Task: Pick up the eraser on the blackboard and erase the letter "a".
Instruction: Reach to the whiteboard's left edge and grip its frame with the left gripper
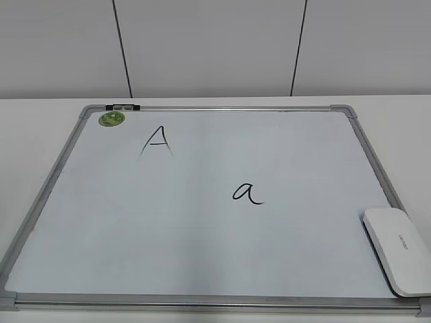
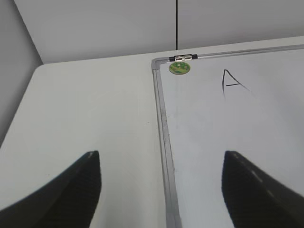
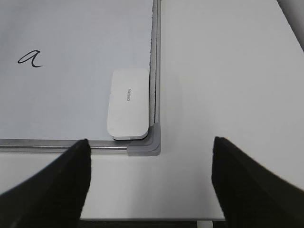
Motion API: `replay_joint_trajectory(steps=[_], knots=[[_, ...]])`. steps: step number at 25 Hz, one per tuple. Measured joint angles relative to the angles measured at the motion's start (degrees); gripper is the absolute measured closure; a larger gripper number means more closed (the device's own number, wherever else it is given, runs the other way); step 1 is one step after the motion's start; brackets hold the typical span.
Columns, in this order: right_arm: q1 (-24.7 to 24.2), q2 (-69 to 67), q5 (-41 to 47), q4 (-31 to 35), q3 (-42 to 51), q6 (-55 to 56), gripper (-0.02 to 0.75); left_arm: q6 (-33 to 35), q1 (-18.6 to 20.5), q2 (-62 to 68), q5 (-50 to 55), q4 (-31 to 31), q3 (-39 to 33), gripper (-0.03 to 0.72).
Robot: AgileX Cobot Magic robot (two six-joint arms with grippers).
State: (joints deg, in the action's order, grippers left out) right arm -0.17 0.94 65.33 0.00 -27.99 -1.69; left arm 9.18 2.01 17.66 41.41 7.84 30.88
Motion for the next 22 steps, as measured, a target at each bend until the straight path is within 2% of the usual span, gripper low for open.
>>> replay_joint_trajectory(steps=[11,16,22], knots=[[0.0,0.0,0.0,0.0,0.0,0.0,0.152,0.0,0.0,32.3,-15.9,1.3,0.4,0.101],[0.0,0.0,0.0,0.0,0.0,0.0,0.151,0.0,0.0,44.2,-19.6,1.3,4.7,0.101],[0.0,0.0,0.0,0.0,0.0,0.0,0.151,0.0,0.0,56.1,-20.2,1.3,13.8,0.101]])
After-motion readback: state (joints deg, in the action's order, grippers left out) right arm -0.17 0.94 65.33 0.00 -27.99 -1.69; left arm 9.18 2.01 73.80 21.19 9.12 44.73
